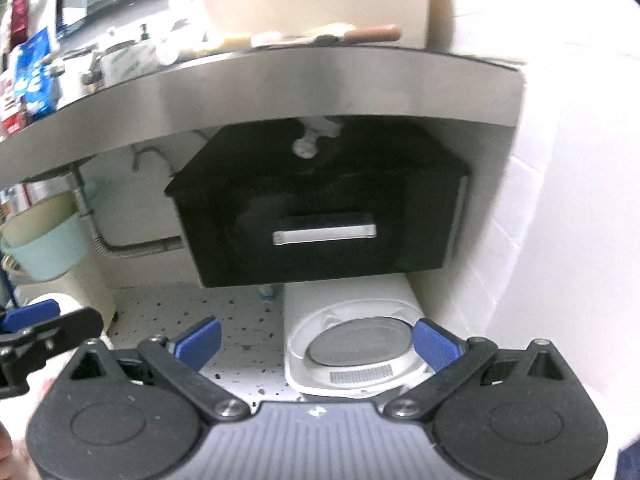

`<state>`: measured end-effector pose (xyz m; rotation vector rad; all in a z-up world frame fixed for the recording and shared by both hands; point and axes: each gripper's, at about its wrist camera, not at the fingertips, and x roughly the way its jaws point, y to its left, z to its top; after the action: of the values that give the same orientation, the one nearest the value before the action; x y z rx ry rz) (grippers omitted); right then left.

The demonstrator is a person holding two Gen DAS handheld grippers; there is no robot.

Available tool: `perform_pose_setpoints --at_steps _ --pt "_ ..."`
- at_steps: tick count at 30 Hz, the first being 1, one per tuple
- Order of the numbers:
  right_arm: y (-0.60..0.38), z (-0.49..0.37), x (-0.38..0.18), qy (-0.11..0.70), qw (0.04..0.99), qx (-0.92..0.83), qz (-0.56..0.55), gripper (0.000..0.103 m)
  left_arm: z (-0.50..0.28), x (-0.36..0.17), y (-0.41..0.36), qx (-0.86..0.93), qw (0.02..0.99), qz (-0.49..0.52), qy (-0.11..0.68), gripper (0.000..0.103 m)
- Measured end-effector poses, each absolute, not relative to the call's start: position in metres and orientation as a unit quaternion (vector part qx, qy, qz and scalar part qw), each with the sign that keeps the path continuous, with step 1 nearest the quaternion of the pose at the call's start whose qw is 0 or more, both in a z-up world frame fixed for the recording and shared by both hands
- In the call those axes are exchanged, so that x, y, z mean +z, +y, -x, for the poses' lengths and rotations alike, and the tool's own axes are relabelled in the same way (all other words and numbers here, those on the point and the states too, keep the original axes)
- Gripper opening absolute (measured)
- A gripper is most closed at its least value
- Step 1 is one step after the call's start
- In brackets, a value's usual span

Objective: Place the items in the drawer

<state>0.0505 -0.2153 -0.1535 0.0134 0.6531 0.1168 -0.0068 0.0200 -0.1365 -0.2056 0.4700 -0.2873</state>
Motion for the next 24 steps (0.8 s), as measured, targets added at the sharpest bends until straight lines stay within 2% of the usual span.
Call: perform_pose_setpoints --at_steps 24 --pt "-0.207 0.002 -0.099 0.302 0.953 0.025 -0.008 0.103 0.028 -0.072 0.019 -0.147 0.963 0.075 0.214 0.102"
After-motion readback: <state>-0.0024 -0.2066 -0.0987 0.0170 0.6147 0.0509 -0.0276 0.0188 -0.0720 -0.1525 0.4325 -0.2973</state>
